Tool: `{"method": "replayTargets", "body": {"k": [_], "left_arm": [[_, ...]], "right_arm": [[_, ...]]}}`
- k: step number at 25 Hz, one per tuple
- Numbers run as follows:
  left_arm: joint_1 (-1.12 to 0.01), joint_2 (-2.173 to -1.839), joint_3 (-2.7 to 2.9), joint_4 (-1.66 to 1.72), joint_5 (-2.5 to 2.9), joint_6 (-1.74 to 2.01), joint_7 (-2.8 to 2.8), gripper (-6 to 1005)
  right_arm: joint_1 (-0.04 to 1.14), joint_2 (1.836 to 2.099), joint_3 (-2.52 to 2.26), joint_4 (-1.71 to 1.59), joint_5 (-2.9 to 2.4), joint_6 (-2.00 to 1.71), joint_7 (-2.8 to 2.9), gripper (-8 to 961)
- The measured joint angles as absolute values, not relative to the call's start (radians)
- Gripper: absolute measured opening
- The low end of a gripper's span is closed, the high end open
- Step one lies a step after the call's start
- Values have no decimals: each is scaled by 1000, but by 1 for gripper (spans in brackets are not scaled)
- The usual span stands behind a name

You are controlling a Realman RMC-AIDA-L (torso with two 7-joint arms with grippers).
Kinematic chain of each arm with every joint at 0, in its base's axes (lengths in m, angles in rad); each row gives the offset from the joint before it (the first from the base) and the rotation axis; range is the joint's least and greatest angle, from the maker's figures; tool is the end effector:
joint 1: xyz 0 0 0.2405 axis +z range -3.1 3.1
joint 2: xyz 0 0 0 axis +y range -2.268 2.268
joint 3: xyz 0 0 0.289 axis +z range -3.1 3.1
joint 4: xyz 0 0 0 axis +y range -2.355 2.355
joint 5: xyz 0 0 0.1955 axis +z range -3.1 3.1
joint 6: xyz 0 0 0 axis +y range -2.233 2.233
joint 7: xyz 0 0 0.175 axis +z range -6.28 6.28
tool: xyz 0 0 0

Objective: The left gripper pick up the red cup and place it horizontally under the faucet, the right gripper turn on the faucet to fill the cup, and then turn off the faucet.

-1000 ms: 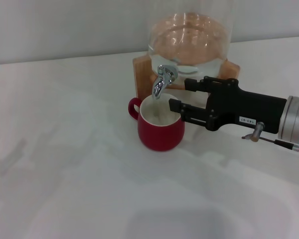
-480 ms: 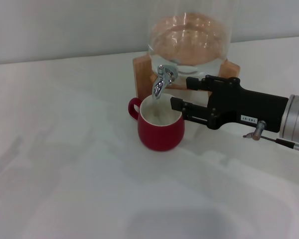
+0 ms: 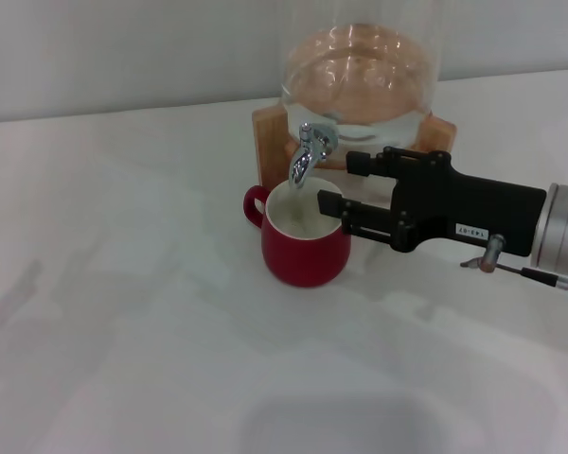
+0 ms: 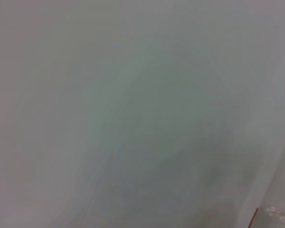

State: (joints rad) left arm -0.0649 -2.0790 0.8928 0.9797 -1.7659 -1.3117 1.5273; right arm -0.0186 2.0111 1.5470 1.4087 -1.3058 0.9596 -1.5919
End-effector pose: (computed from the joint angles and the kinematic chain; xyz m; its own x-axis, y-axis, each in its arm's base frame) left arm -0.3308 0.2958 0.0544 0.4544 0.2944 0.8407 0.8283 -0.4870 -0.2772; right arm 0.2146 0.2908 -0.0187 0.7588 -0.1592 -0.6316 -0.4806 -0.7914 -0.3778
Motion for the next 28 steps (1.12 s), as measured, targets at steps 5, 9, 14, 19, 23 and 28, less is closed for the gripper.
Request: {"method": "replayTargets", "body": {"k": [5, 9, 14, 19, 23, 28], "left_arm": [[-62, -2080, 893, 979, -1762, -1311, 1529, 880], [-64, -2080, 893, 979, -1761, -1315, 1528, 880], [-65, -2080, 895, 979, -1761, -1313, 1530, 880], [-64, -2079, 895, 975, -1753, -1311, 1530, 880], [-64, -2079, 893, 969, -1750, -1310, 1533, 880], [-66, -2078, 893, 968, -1750, -1300, 1537, 880]], "right_arm": [[-20, 2011, 1552, 1408, -1305, 962, -1592, 631], [-23, 2011, 1552, 1408, -1304, 964, -1592, 631], [-24, 2011, 1552, 1408, -1304, 965, -1592, 631], [-24, 2009, 1552, 1408, -1304, 977, -1590, 631], [-18, 2008, 1554, 1408, -1304, 1019, -1592, 631], [10, 2012, 1526, 1380, -1304, 1048, -1597, 631]]}}
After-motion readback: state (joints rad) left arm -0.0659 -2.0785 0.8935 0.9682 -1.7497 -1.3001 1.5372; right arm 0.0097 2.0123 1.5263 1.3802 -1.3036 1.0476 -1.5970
